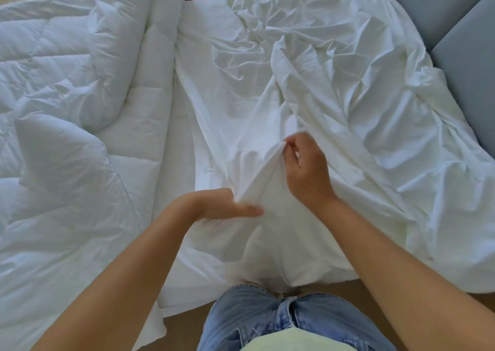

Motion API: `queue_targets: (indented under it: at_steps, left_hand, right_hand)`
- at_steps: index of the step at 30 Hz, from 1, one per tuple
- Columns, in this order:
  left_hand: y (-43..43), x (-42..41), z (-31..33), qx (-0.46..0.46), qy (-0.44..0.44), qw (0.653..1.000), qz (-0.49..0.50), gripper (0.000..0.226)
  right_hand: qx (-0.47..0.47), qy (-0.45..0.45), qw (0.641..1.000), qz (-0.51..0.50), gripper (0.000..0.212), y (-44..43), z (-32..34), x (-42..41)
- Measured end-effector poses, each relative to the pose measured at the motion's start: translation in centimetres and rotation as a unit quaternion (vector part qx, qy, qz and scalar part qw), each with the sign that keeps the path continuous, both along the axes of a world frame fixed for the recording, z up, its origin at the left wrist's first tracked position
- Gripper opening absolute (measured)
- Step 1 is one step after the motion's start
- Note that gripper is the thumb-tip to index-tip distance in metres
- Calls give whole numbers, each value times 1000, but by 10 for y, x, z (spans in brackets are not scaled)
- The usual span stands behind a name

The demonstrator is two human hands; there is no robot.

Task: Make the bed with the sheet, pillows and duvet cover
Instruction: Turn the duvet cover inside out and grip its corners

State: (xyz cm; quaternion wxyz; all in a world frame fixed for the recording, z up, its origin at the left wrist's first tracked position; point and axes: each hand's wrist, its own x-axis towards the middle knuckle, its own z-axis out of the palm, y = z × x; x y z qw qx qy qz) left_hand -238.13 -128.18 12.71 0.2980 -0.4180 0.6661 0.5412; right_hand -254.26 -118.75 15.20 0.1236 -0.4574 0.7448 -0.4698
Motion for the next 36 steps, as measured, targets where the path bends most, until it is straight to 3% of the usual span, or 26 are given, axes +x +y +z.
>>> queue_targets:
  at_steps: [2,4,6,8,11,16,20,23,27,31,34,36]
  left_hand:
    - [-3,0,-4,-74,-17,996,-46,57]
    - [-9,-1,-2,-71,47,996,38,39]
    - [-11,-2,3,-33,146,977,153,38]
    - [-10,-3,7,44,249,932,261,34]
    - [-2,-11,10,144,324,882,310,32]
    - [13,-27,10,160,280,920,223,51]
    - [17,-31,14,63,224,949,212,24]
    - [5,-29,17,6,279,924,262,22]
    - [-4,-34,26,109,345,844,395,26]
    - [6,-39,26,168,272,893,316,32]
    - [0,-28,28,234,251,892,295,49]
    - [-6,-22,32,223,215,916,254,53]
  right_hand:
    - [-23,-18,999,16,12,-11,14,-2]
    - [-1,-43,998,43,15,-15,18,-1]
    - [79,-64,991,88,17,-12,11,3]
    - [155,-68,977,130,18,-5,1,5]
    - [151,-82,977,129,17,1,-2,6]
    - [98,-125,982,102,17,-8,14,0]
    - [84,-146,980,103,22,-17,22,-10]
    - [77,-151,982,86,27,-17,19,-18]
    - [112,-172,974,97,27,-16,11,-17]
    - [85,-154,979,103,20,-23,18,-16]
    - [60,-133,981,125,16,-32,26,-14]
    - [45,-154,980,119,16,-36,27,-11]
